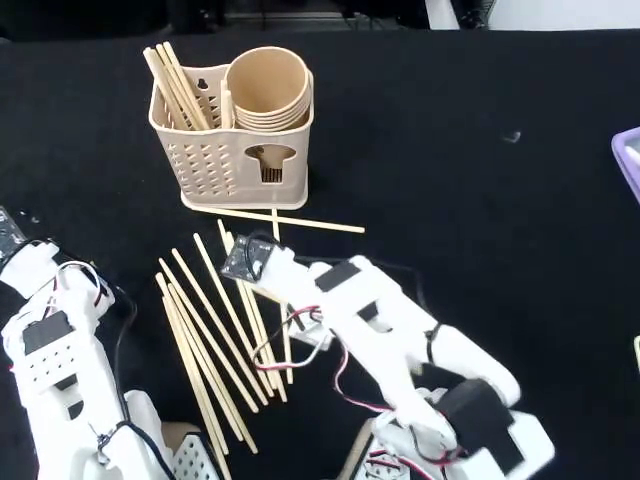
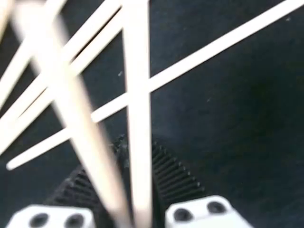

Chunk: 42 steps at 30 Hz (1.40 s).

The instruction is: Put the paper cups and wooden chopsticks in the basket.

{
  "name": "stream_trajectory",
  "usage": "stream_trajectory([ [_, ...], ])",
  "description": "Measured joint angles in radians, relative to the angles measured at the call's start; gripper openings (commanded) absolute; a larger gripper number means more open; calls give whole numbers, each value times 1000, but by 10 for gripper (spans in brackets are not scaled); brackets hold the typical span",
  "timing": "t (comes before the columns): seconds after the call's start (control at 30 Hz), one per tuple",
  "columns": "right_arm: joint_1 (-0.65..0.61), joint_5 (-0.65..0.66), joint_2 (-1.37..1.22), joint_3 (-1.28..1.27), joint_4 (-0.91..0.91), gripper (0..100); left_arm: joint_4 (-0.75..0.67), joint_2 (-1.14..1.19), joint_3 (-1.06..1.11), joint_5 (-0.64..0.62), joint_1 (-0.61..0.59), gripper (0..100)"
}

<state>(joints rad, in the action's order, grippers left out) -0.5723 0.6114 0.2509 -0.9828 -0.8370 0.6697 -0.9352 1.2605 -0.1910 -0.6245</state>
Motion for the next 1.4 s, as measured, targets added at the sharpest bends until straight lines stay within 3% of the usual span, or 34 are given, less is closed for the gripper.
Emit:
stream_trajectory([
  [0.3,72,2,509,-75,-215,11,0,0,0,0,0,134],
  [0.5,72,2,724,-175,-235,11,0,0,0,0,0,134],
  [0.6,72,2,724,-282,-141,26,0,0,0,0,0,134],
  [0.8,72,32,592,-373,-18,173,0,0,0,0,0,134],
  [1.27,75,38,219,-235,38,121,0,0,0,0,0,134],
  [1.4,77,40,176,-206,38,9,0,0,0,0,0,134],
])
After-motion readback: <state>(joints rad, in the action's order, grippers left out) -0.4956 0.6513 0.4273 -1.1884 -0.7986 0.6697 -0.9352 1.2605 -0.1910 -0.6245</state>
